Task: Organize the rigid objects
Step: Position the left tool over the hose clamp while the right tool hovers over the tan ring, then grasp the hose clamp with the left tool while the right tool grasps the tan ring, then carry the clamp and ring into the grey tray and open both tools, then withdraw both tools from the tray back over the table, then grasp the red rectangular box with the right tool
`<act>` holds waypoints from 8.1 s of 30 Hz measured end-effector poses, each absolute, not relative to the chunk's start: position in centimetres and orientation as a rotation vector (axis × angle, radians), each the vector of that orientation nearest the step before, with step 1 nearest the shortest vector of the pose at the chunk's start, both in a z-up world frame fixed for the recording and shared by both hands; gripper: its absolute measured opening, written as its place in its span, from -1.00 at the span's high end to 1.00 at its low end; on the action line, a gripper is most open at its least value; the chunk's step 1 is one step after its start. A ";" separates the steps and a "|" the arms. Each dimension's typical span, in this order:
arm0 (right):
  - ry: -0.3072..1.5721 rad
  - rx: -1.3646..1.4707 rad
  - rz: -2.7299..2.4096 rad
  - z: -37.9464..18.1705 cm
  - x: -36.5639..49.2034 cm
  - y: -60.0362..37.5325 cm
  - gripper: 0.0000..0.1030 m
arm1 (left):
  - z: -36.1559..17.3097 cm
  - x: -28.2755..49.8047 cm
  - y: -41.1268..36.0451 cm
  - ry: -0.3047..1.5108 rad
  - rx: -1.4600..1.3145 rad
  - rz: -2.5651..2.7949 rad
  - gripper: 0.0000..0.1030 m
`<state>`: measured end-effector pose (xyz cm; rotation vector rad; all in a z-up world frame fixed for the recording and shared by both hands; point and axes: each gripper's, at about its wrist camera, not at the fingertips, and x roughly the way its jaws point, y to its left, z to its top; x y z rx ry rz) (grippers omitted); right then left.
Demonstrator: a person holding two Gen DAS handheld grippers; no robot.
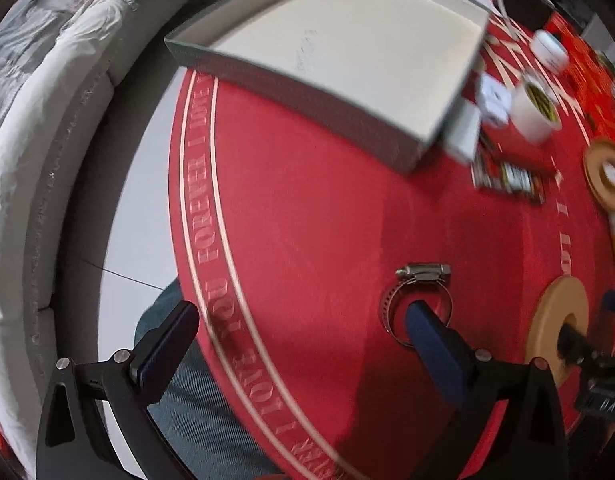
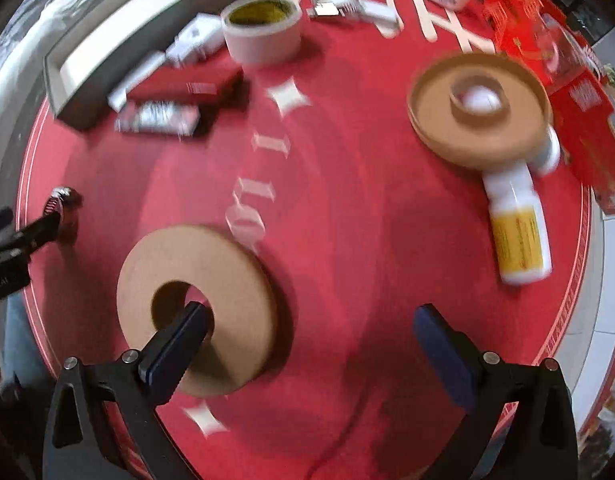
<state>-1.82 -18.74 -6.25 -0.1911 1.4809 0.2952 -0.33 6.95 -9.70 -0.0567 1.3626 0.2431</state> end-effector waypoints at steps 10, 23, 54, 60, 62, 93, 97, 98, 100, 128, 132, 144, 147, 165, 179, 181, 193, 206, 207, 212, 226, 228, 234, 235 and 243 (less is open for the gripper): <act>1.421 0.002 0.406 -3.1 -4.2 -22.3 -1.00 | -7.4 -2.0 5.0 1.298 -0.025 0.134 -1.00; 1.464 -0.238 0.421 -5.6 -4.6 -15.1 -1.00 | -10.4 -0.1 1.4 1.348 0.008 0.106 -1.00; 1.425 -0.232 0.430 -7.6 -5.3 -15.3 -1.00 | -10.2 -0.9 1.8 1.312 -0.022 0.095 -1.00; 1.429 -0.233 0.431 -7.8 -4.9 -15.3 -1.00 | -10.2 -0.8 1.9 1.314 -0.023 0.098 -1.00; 1.427 -0.232 0.430 -7.8 -4.9 -15.3 -1.00 | -10.2 -0.7 1.9 1.320 -0.023 0.102 -0.99; 1.375 -0.044 0.418 -5.0 -3.6 -18.4 -0.71 | -8.8 -0.7 1.2 1.296 -0.007 0.083 -0.41; 1.353 -0.044 0.420 -4.2 -3.6 -18.6 -0.71 | -8.0 -1.1 1.5 1.297 -0.062 0.032 0.28; 1.346 -0.042 0.420 -4.0 -3.5 -18.6 -0.71 | -7.9 -1.2 1.7 1.303 -0.098 0.022 0.28; 1.337 -0.036 0.419 -3.5 -3.4 -18.7 -0.71 | -7.3 -1.4 2.0 1.291 -0.125 0.024 0.28; 0.889 0.199 0.494 17.3 8.7 -16.1 -0.71 | 16.8 7.0 6.6 0.712 -0.223 0.161 0.28; 0.889 0.202 0.491 17.4 11.7 -14.4 -0.71 | 14.4 9.9 7.9 0.745 -0.252 0.190 0.28; 1.106 0.142 0.471 5.5 17.9 -9.2 -0.71 | 3.1 15.8 9.5 0.932 -0.258 0.253 0.28; 1.140 0.134 0.465 3.6 18.7 -8.9 -0.71 | 0.7 16.8 10.2 0.975 -0.274 0.265 0.28; 1.248 0.081 0.456 -2.6 22.3 -6.8 -0.72 | -4.1 18.5 11.6 0.985 -0.320 0.254 -0.17; 1.179 0.212 0.468 1.8 18.5 -11.0 -0.99 | 3.5 13.9 12.0 0.715 -0.412 0.172 -0.73; 1.168 0.213 0.481 2.6 17.0 -11.5 -0.99 | 4.8 13.2 11.6 0.712 -0.416 0.180 -0.76; 1.122 0.344 0.425 4.0 8.0 -16.5 -0.99 | 14.7 7.8 9.7 0.489 -0.517 0.127 -0.85; 1.077 0.330 0.355 3.7 2.9 -21.5 -0.99 | 14.8 5.3 5.7 0.724 -0.250 0.024 -1.00; 1.084 0.320 0.341 3.4 2.7 -22.1 -0.99 | 12.9 5.5 4.3 0.802 -0.168 0.018 -1.00; 1.174 0.276 0.271 0.8 1.6 -24.8 -0.99 | 1.3 4.8 1.4 1.093 -0.174 -0.003 -1.00; 1.343 0.216 0.336 -4.9 7.8 -15.3 -0.99 | -4.8 2.7 8.0 1.218 -0.278 0.256 -1.00; 1.364 0.184 0.335 -5.9 8.9 -13.6 -0.99 | -5.2 2.4 8.7 1.224 -0.287 0.259 -1.00; 1.335 0.024 0.285 -6.3 8.8 -11.0 -0.47 | -6.3 2.7 8.8 1.250 -0.294 0.249 -1.00; 1.316 0.021 0.315 -5.9 8.3 -11.2 -0.38 | -6.3 2.5 8.8 1.255 -0.294 0.242 -1.00; 1.431 0.039 0.389 -6.5 3.5 -18.1 -0.38 | -6.7 1.8 4.2 1.290 -0.224 0.093 -1.00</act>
